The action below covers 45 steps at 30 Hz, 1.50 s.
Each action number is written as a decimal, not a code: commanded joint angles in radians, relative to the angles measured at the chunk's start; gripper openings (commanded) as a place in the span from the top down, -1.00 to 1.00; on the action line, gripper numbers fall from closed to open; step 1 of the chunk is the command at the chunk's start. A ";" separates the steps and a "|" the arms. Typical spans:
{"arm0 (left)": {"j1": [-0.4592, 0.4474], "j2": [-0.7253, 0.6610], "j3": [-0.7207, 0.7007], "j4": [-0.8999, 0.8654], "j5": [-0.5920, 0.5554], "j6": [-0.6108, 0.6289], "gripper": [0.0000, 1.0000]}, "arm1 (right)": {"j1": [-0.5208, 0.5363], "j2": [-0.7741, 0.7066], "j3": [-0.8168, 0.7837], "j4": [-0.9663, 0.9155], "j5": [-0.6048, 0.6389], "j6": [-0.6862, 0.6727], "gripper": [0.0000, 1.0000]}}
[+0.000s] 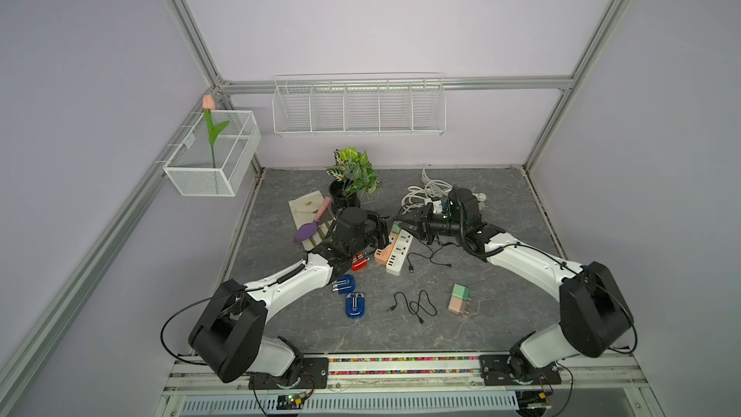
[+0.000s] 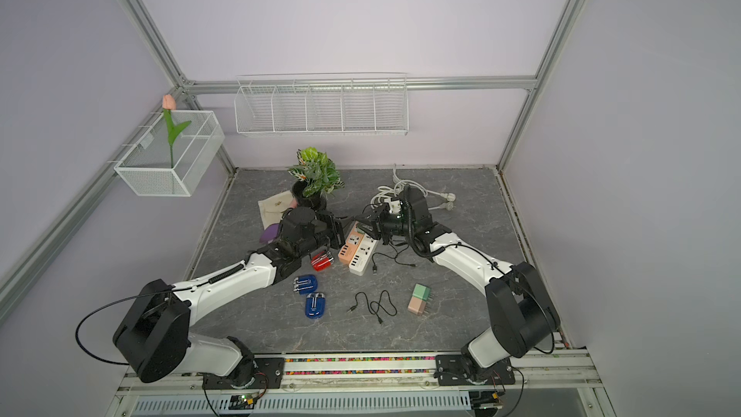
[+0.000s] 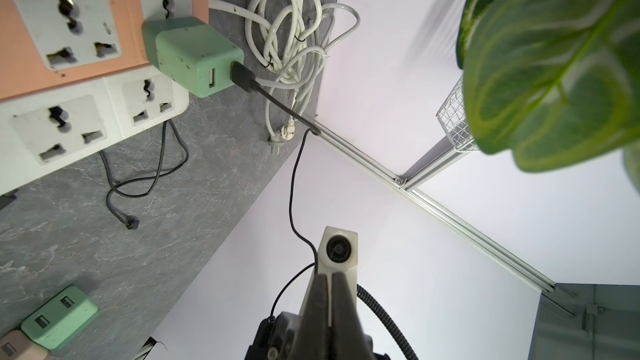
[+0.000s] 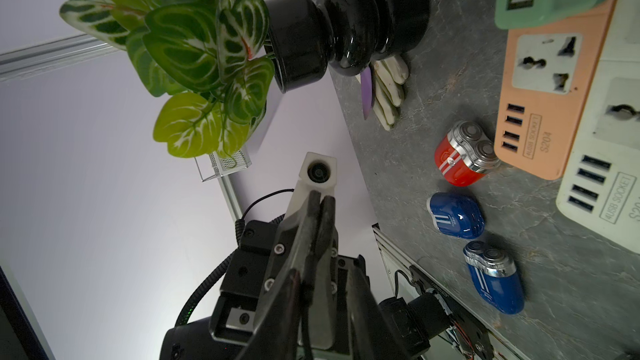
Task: Charge the electric shaver
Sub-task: Pick up the charging cable from the center of the board.
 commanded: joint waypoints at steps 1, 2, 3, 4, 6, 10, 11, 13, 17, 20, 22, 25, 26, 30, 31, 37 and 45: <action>-0.009 -0.004 0.032 0.008 -0.001 -0.034 1.00 | 0.009 0.016 0.023 0.030 0.007 0.037 0.56; -0.011 -0.004 0.032 0.008 -0.003 -0.034 1.00 | 0.009 0.016 0.022 0.030 0.007 0.037 0.59; -0.011 -0.004 0.033 0.008 -0.004 -0.034 1.00 | 0.008 0.016 0.020 0.030 0.007 0.037 0.62; -0.011 -0.004 0.033 0.008 -0.004 -0.032 1.00 | 0.008 0.017 0.019 0.028 0.007 0.037 0.63; -0.012 -0.003 0.036 0.006 -0.003 -0.031 1.00 | 0.008 0.019 0.019 0.030 0.005 0.041 0.64; -0.014 0.000 0.034 0.008 -0.002 -0.032 1.00 | 0.009 0.024 0.019 0.033 0.006 0.046 0.67; -0.015 -0.001 0.035 0.007 -0.003 -0.030 1.00 | 0.010 0.027 0.019 0.034 0.003 0.048 0.68; -0.015 0.000 0.034 0.007 -0.004 -0.031 1.00 | 0.012 0.027 0.017 0.038 0.004 0.049 0.75; -0.015 0.000 0.033 0.006 -0.004 -0.030 1.00 | 0.012 0.022 0.012 0.029 0.002 0.048 0.86; -0.015 -0.001 0.030 0.004 -0.004 -0.029 1.00 | 0.012 0.016 0.004 0.024 0.003 0.045 0.87; -0.015 -0.007 0.023 -0.003 -0.004 -0.024 0.99 | 0.009 0.010 0.000 0.009 0.006 0.030 0.86; -0.002 -0.027 0.006 -0.043 0.012 0.009 0.53 | 0.000 -0.014 0.002 -0.060 0.009 -0.033 0.86; 0.012 -0.040 0.002 -0.079 0.034 0.043 0.43 | -0.006 -0.024 -0.001 -0.083 0.010 -0.062 0.87; 0.099 -0.126 0.033 -0.401 0.077 0.338 0.22 | -0.026 -0.058 -0.030 -0.128 -0.001 -0.154 0.86; 0.119 -0.144 0.049 -0.486 0.071 0.431 0.20 | -0.029 -0.066 -0.037 -0.133 -0.003 -0.170 0.86; 0.188 -0.230 0.035 -0.794 0.033 0.528 0.03 | -0.034 -0.074 -0.053 -0.159 -0.013 -0.216 0.86; 0.238 -0.119 0.174 -0.856 0.019 0.878 0.07 | -0.034 -0.043 -0.007 -0.171 -0.039 -0.251 0.86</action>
